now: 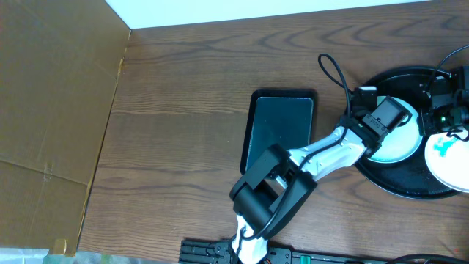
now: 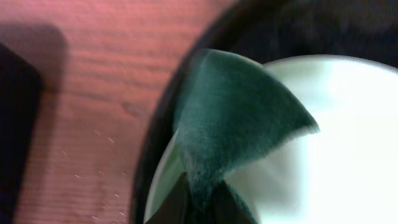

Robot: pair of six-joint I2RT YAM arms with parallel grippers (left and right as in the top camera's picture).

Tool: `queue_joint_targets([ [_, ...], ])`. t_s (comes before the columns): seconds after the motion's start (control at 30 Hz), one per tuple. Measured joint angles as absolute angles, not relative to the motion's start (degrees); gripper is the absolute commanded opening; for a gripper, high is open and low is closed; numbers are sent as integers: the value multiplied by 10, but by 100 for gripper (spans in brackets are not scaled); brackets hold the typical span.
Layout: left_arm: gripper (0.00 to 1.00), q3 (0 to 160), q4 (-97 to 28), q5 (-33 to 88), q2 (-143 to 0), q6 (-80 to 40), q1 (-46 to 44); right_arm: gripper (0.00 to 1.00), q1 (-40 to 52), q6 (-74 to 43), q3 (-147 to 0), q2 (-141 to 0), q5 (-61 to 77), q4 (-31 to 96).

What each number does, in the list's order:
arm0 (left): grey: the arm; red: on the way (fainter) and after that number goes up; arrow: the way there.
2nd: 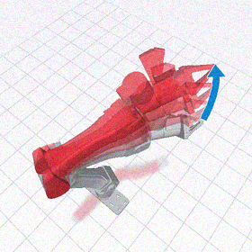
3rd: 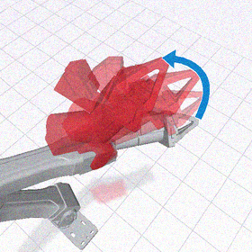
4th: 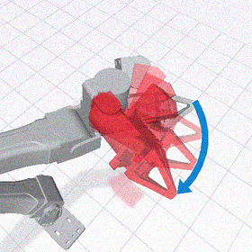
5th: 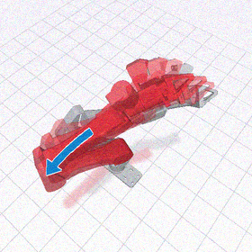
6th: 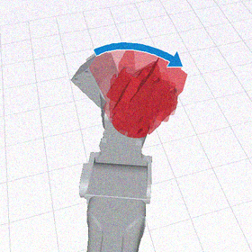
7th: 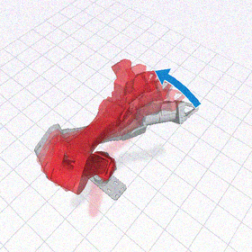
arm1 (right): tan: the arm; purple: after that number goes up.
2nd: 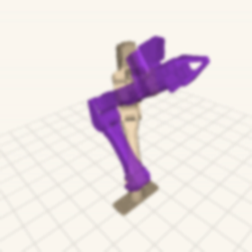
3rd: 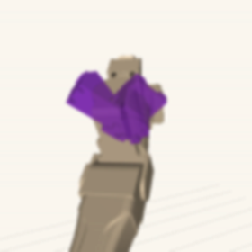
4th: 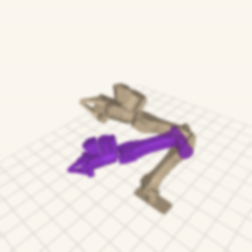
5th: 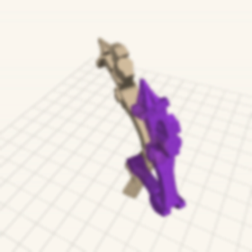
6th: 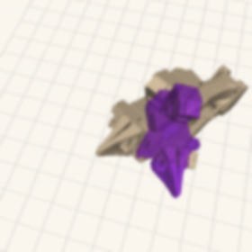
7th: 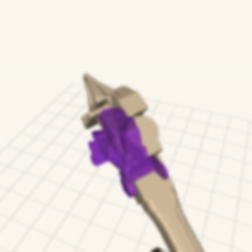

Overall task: Clean dirty plates on tray and stack at the side
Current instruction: 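Scrub the next plate with the sponge while the right gripper holds it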

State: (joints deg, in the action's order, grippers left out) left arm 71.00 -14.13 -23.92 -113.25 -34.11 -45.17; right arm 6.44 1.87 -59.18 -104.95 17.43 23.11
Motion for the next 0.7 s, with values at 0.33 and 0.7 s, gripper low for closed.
queue_joint_targets([
  [0.33,7,707,-97,-198,-1089,-387,-438,1,64,19,-592,-1049,174,231],
  [0.7,7,707,-76,-92,-1155,-480,-436,1,64,18,-592,-1049,174,232],
])
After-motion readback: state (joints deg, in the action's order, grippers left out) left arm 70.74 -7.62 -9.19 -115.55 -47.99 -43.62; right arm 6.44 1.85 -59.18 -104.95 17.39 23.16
